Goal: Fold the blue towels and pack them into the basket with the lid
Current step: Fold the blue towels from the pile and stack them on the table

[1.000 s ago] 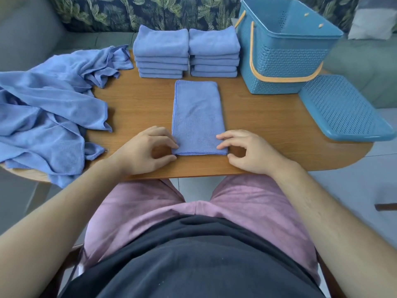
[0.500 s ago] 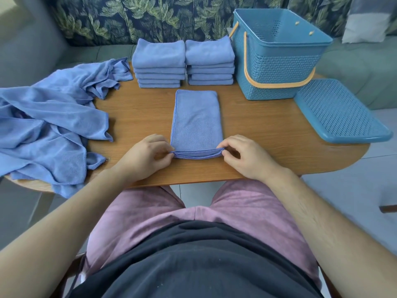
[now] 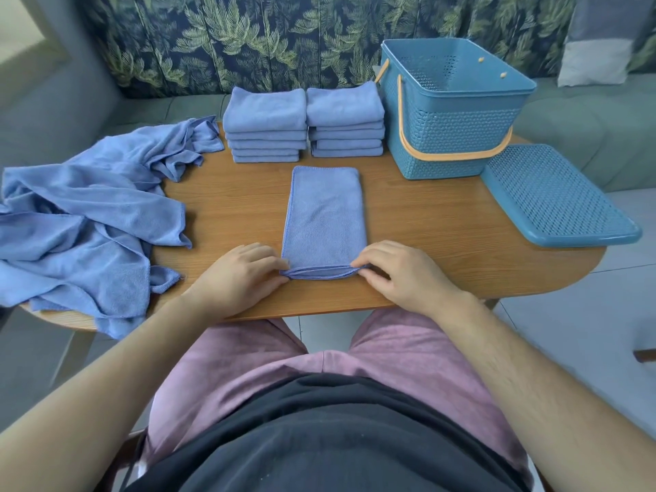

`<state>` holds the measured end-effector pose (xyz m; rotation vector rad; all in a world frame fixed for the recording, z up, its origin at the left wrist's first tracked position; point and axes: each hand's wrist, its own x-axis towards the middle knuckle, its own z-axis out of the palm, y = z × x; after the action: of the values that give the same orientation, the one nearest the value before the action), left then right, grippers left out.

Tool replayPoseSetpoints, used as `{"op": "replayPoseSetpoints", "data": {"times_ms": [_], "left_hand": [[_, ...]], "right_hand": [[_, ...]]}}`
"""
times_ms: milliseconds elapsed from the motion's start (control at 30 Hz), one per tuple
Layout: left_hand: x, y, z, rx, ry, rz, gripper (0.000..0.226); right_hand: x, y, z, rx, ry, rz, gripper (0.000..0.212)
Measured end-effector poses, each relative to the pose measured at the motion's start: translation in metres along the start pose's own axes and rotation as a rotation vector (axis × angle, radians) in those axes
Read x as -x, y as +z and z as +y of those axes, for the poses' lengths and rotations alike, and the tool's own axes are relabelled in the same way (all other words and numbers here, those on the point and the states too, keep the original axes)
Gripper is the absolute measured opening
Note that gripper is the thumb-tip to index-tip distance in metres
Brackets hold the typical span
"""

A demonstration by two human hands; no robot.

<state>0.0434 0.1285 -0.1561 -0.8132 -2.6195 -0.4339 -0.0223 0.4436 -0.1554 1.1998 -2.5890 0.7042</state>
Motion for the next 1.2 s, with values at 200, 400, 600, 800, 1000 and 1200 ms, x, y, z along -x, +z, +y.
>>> {"op": "replayPoseSetpoints", "data": {"times_ms": [200,400,600,800,1000,1200], "left_hand": [[-0.014,-0.024,0.01,0.335,-0.322,-0.006,0.009],[-0.062,-0.043,-0.003,0.464,-0.461,0.067,0.019],[-0.112,-0.041,-0.042,0.395,-0.523,0.032,0.037],[-0.145,-0.014,-0.074,0.352,-0.601,-0.004,0.013],[-0.153,0.028,-0.078,0.135,-0.849,-0.146,0.039],[-0.149,0.048,-0.063,0.088,-0.661,-0.194,0.053]], "right_hand": [[-0.009,-0.031,-0.013,-0.367,0.262,0.034,0.02],[-0.061,-0.051,-0.003,-0.322,0.287,0.042,0.031],[-0.125,-0.043,0.029,-0.242,0.338,0.026,0.025],[-0.16,-0.017,0.061,-0.248,0.451,-0.088,0.026],[-0.169,0.011,0.065,-0.1,0.58,-0.293,0.062],[-0.163,0.038,0.041,0.074,0.518,-0.281,0.059]]}}
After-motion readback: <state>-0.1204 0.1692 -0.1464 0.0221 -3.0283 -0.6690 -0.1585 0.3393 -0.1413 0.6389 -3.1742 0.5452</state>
